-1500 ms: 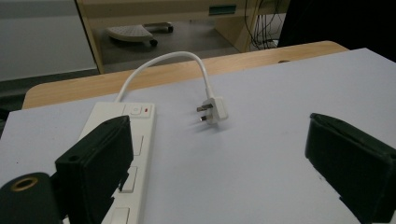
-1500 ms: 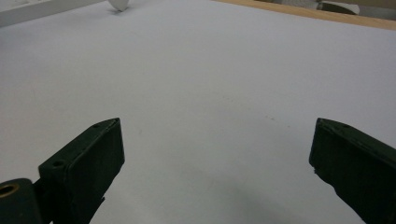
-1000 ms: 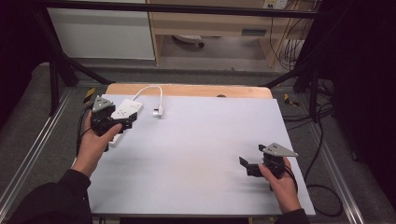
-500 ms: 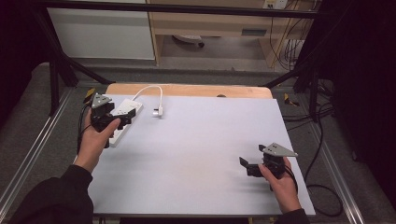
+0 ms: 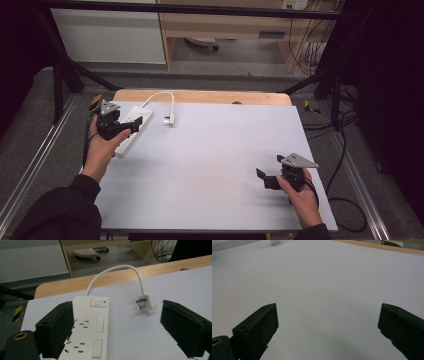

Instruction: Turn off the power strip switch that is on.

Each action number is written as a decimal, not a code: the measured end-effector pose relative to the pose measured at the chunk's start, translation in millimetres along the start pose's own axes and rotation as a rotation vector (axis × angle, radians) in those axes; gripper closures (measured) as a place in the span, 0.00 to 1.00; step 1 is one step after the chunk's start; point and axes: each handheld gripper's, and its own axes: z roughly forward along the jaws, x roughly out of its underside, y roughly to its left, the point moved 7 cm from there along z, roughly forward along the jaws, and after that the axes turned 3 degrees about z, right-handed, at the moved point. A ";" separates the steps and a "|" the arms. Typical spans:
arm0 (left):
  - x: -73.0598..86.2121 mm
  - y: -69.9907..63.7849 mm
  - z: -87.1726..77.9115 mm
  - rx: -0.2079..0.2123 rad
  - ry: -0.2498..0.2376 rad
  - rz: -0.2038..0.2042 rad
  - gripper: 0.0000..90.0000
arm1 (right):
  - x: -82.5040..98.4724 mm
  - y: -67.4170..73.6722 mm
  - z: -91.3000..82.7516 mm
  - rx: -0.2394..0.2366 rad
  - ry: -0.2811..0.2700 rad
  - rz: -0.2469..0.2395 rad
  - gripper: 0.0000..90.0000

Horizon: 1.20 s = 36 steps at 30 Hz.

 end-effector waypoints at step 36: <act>28.2 11.3 18.3 -0.004 0.149 -0.041 0.45 | 0.7 -0.2 0.4 -0.003 0.006 0.002 0.04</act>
